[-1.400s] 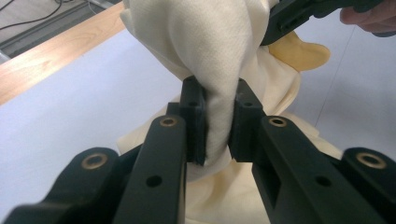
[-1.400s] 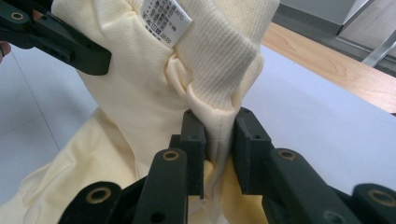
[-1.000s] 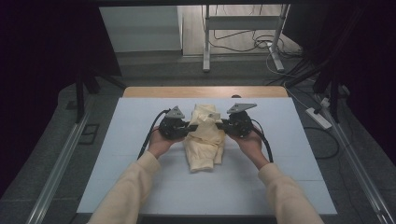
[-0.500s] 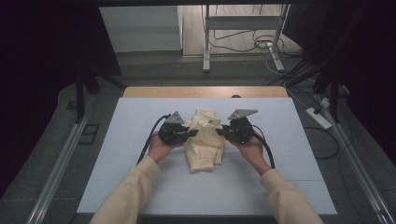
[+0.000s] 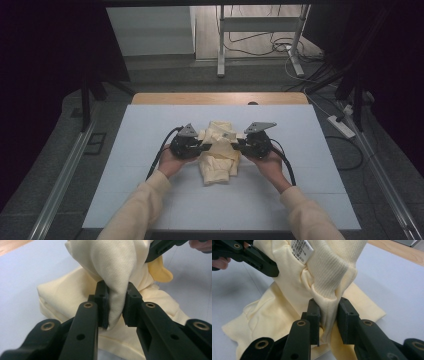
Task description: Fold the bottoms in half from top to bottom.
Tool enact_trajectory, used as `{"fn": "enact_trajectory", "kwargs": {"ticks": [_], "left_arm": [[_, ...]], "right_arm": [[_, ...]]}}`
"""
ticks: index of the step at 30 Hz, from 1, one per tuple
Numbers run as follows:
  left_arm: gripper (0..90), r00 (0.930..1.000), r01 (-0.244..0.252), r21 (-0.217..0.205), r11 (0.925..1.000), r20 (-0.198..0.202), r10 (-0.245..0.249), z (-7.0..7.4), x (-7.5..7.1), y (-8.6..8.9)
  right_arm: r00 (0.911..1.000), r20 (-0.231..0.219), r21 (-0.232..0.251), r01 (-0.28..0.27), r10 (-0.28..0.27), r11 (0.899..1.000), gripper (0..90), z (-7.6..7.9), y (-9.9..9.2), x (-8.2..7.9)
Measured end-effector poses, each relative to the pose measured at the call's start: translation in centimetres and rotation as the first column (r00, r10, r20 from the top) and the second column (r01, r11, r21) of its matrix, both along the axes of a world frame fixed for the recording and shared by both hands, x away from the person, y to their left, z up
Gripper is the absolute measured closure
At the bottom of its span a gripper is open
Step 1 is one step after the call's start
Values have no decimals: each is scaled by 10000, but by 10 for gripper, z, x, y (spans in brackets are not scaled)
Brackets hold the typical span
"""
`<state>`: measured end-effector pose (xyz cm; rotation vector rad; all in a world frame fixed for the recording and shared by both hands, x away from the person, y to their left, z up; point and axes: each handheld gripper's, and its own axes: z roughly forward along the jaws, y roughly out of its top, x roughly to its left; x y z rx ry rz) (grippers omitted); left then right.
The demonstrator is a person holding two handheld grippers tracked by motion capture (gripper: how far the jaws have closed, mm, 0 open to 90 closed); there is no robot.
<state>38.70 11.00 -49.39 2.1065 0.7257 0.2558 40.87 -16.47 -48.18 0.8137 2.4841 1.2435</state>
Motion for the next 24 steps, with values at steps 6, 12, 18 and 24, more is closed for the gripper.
{"fn": "enact_trajectory", "kwargs": {"ticks": [6,12,18,24], "left_arm": [[753,9999,7,102,9999,-116,-6,-3,-3,3],[746,10000,64,277,9996,-70,-63,-3,-8,2],[728,9998,156,377,9992,-148,-150,-5,-12,4],[686,9992,326,425,9986,-249,-316,-10,-20,5]], "right_arm": [[9999,-52,108,-155,156,9998,729,-2,0,-6],[9997,-55,110,-223,224,9997,730,-5,0,-11],[9995,-46,68,-298,298,9995,730,-6,1,-17],[9990,-78,-19,-435,435,9990,729,-9,0,-25]]}}
